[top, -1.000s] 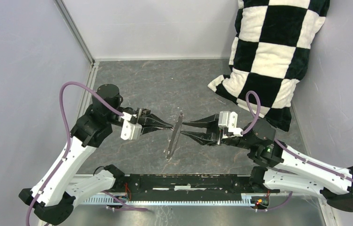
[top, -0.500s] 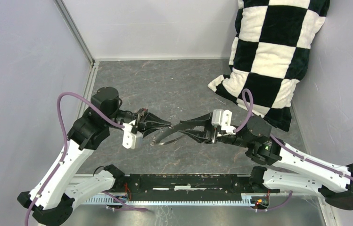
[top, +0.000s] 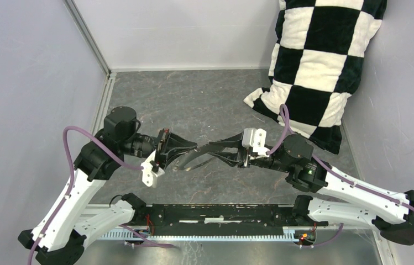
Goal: Put the keys on the keyring
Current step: Adjust the keyring.
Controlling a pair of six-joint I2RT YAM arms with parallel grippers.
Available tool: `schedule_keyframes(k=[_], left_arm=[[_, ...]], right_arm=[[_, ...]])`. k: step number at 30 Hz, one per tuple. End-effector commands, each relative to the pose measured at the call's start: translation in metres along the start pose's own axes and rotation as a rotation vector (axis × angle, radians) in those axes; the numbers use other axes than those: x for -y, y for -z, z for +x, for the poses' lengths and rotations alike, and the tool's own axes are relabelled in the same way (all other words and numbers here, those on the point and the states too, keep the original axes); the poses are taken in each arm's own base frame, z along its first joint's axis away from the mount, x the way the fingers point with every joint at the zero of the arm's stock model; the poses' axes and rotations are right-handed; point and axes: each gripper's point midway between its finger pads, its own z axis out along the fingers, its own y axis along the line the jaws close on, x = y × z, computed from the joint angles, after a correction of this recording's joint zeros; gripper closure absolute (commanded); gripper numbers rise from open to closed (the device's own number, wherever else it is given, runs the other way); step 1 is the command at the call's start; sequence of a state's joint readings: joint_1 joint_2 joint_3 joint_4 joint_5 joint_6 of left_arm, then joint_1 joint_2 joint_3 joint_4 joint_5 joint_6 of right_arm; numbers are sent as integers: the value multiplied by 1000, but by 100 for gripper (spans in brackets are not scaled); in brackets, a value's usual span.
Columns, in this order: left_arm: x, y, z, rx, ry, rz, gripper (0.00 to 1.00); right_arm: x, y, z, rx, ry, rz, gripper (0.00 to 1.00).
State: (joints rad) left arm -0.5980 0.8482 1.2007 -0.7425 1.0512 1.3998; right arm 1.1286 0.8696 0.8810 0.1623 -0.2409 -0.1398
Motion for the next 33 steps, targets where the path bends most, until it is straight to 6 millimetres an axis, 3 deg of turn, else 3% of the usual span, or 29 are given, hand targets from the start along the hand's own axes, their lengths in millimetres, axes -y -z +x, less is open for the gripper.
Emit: schedule_keyframes(k=[1, 9, 18, 23, 33], left_arm=[[-5, 1, -11, 35, -130, -6, 98], [-7, 0, -9, 30, -84, -5, 98], [-28, -7, -16, 103, 449, -106, 98], [-35, -12, -16, 134, 627, -125, 98], [-27, -15, -16, 155, 667, -103, 98]], right_arm=[[6, 1, -24, 57, 23, 22, 65], [3, -1, -23, 62, 23, 3, 64], [0, -4, -20, 90, 7, -4, 62], [0, -3, -19, 90, 7, -2, 62], [12, 1, -21, 116, 10, 74, 64]])
